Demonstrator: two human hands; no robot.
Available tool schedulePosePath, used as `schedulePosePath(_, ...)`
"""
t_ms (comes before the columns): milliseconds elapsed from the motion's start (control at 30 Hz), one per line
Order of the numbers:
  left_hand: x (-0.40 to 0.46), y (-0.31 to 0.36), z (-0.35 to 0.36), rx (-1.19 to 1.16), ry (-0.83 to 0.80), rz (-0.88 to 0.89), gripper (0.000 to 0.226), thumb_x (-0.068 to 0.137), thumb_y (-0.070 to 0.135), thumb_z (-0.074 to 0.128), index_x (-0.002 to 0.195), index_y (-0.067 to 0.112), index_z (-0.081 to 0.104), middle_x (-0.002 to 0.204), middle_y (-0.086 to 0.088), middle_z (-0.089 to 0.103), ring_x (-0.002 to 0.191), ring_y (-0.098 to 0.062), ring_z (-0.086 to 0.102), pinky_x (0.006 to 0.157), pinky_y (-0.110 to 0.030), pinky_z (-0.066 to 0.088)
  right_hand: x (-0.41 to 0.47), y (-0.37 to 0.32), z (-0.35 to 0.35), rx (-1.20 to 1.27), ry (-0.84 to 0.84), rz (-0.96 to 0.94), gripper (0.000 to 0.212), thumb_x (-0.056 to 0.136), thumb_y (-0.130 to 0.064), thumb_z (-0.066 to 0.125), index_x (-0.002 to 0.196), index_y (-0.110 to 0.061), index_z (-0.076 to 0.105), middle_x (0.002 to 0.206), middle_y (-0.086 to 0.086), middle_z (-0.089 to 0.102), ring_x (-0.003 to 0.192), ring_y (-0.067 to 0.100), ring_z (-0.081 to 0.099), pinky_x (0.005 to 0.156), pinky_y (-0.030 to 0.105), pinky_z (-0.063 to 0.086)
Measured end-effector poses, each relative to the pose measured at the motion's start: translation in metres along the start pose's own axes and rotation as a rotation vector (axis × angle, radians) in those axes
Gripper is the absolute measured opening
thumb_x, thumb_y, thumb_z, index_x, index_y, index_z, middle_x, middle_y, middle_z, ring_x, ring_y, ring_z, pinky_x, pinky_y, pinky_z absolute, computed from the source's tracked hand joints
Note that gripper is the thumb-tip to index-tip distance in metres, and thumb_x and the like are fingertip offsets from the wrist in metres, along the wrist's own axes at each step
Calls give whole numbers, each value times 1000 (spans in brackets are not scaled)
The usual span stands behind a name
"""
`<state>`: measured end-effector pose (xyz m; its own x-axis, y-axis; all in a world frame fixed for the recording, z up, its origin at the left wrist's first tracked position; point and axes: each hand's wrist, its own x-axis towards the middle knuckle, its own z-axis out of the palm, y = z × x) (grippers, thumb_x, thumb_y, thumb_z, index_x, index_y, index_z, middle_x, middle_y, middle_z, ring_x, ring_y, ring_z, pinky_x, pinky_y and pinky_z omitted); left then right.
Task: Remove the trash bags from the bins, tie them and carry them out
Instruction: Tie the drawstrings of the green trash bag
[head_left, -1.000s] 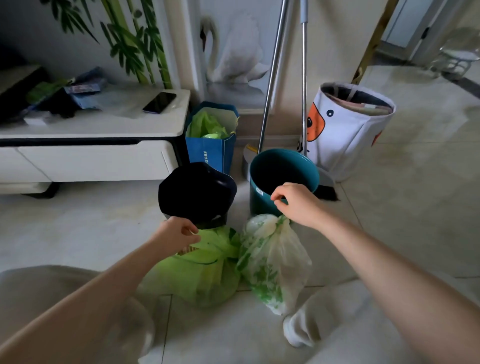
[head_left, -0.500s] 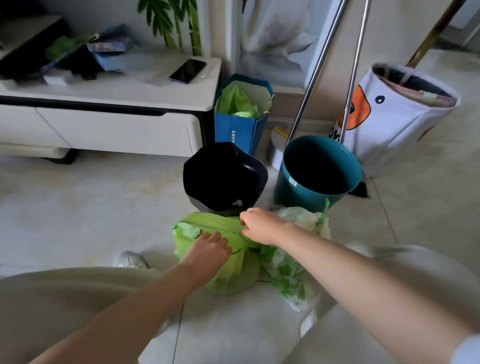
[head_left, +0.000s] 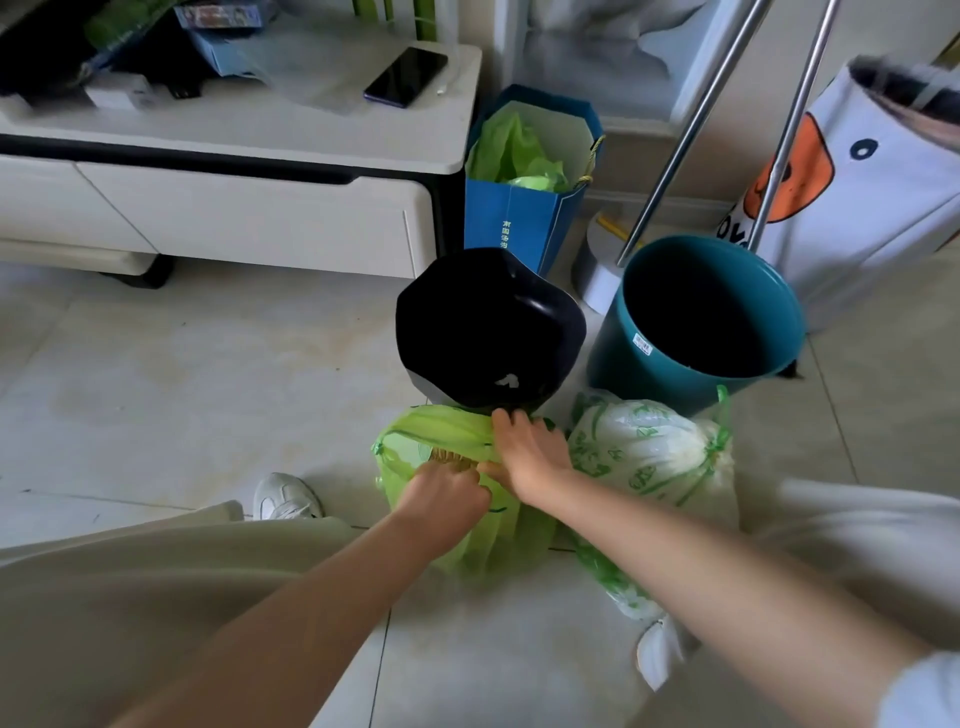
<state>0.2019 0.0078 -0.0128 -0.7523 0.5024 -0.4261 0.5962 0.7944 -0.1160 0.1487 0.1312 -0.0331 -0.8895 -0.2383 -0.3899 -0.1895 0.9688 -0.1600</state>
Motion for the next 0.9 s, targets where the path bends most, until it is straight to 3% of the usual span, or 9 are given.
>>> schedulePosePath(100, -1, -2, 7, 3, 36, 23, 26, 33, 14, 84, 45, 21, 61, 38, 7, 51, 32, -15, 48, 37, -19, 27, 1, -2, 2, -17, 32, -20, 40, 90, -35, 58, 120, -15, 41, 120, 11, 54, 104, 36, 55, 79, 43, 42)
schedulePosePath(167, -7, -1, 3, 39, 64, 24, 23, 35, 18, 82, 45, 21, 61, 36, 7, 48, 32, -15, 47, 40, -19, 22, 1, -3, 5, -46, 41, -48, 47, 88, -39, 59, 123, -15, 40, 122, 10, 52, 105, 36, 55, 79, 44, 42)
schedulePosePath(267, -17, -1, -5, 69, 50, 75, 12, 53, 20, 77, 57, 21, 65, 46, 6, 57, 42, -16, 56, 41, -22, 30, -1, -7, 10, -132, 29, -73, 58, 84, -42, 64, 129, -15, 38, 121, 10, 48, 103, 36, 54, 76, 43, 42)
schedulePosePath(367, -22, -9, -4, 30, 105, 78, 19, 46, 23, 80, 49, 22, 62, 46, 9, 54, 38, -13, 51, 37, -19, 34, -3, -10, 12, -161, 78, -92, 38, 83, -7, 60, 119, -13, 49, 115, 9, 47, 97, 33, 53, 73, 41, 41)
schedulePosePath(467, -31, -16, -6, -19, 117, 63, 9, 64, 14, 73, 69, 19, 68, 68, 4, 62, 54, -16, 60, 45, -25, 44, -8, -13, 5, -44, 80, -146, 20, 82, 3, 49, 94, -13, 53, 101, 6, 49, 88, 31, 53, 70, 39, 36)
schedulePosePath(567, -38, -22, -12, -79, 101, 19, 33, 84, -1, 48, 113, 12, 58, 107, -5, 59, 87, -29, 64, 66, -39, 49, -17, -13, -14, 46, 84, -170, 10, 86, -7, 46, 90, -15, 51, 90, 3, 57, 77, 27, 57, 58, 35, 39)
schedulePosePath(667, -46, -30, -23, -126, 157, 21, 49, 85, -5, 43, 130, 15, 45, 117, -5, 56, 81, -35, 66, 59, -38, 43, -32, -9, -43, 163, 94, -200, 7, 90, -19, 55, 96, -17, 55, 88, 1, 62, 73, 23, 59, 59, 37, 49)
schedulePosePath(767, -57, -37, -43, -137, 207, 43, 51, 88, -2, 40, 133, 23, 43, 115, -2, 61, 82, -34, 67, 62, -39, 49, -50, -4, -76, 297, 118, -243, 10, 90, -23, 61, 99, -18, 61, 85, 0, 64, 68, 17, 61, 63, 40, 54)
schedulePosePath(900, -73, -51, -73, -27, 83, 84, 38, 90, 5, 42, 115, 29, 56, 109, 1, 65, 94, -28, 65, 75, -37, 49, -75, 7, -117, 361, 160, -293, 7, 88, -19, 64, 92, -18, 68, 83, -8, 66, 76, 7, 62, 70, 24, 52)
